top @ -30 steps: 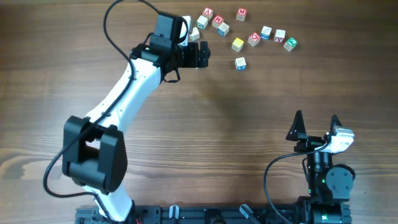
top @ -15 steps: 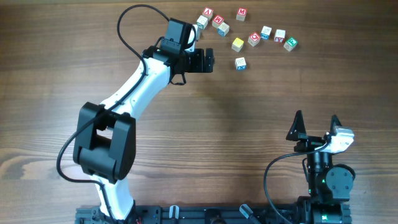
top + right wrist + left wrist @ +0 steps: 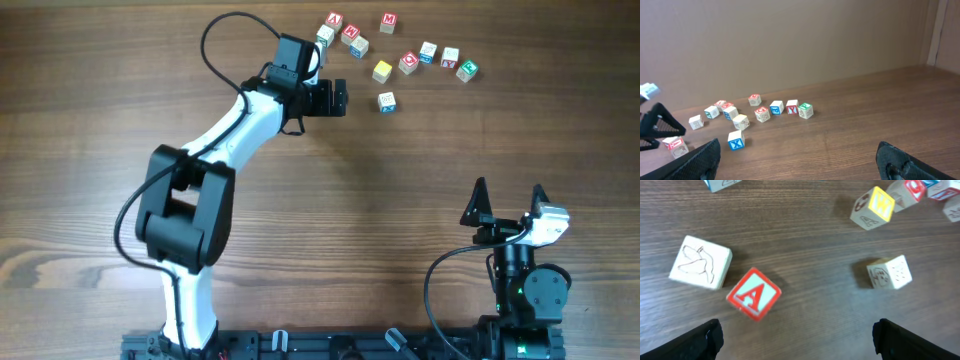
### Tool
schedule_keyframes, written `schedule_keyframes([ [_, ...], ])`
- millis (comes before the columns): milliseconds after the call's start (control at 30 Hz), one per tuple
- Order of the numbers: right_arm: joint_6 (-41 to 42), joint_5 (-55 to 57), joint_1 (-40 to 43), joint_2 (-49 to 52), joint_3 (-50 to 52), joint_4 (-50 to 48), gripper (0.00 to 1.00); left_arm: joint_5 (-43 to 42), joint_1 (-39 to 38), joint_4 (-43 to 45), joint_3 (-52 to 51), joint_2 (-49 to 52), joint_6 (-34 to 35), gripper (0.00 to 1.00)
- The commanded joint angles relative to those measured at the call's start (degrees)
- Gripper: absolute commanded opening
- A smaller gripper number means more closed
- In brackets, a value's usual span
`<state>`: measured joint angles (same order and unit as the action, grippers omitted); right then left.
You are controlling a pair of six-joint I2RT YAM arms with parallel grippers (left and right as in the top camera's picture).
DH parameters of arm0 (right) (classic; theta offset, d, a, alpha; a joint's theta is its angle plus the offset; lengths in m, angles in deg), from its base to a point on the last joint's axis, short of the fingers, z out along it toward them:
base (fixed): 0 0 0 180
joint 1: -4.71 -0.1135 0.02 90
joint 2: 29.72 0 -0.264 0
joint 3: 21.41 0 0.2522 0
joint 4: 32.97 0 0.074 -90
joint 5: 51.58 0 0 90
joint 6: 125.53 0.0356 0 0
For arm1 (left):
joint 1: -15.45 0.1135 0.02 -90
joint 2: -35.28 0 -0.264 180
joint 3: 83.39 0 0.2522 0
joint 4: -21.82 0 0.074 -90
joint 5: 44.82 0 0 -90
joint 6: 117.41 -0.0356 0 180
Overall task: Form a horizontal line
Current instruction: 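Lower the left gripper over the red A block and grasp it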
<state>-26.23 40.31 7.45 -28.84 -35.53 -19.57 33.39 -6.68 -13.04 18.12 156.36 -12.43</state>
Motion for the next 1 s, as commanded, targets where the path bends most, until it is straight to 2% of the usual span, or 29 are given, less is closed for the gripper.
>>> schedule_keyframes([
  [0,-0.2,-0.7,0.3,-0.2,0.1,-0.2,1.00,1.0,-0.3,1.6,3.1,1.9,0.5,0.99],
  [100,-0.2,-0.7,0.3,-0.2,0.1,-0.2,1.00,1.9,-0.3,2.8,3.1,2.5,1.0,0.96],
  [400,-0.2,-0.7,0.3,-0.2,0.1,-0.2,1.00,5.2,-0.3,0.3,3.0,4.7,11.1,0.90],
  [700,-0.2,-0.7,0.3,-0.2,0.1,-0.2,1.00,5.1,-0.3,1.7,3.0,8.6,12.6,0.87],
  [733,-0.2,-0.7,0.3,-0.2,0.1,-0.2,1.00,4.8,-0.3,1.8,3.0,9.1,12.5,0.84],
  [900,-0.3,-0.7,0.3,-0.2,0.1,-0.2,1.00,4.8,-0.4,1.8,3.0,9.5,12.5,0.53],
  [967,-0.2,-0.7,0.3,-0.2,0.1,-0.2,1.00,4.8,-0.4,1.4,3.0,9.4,12.5,0.46],
])
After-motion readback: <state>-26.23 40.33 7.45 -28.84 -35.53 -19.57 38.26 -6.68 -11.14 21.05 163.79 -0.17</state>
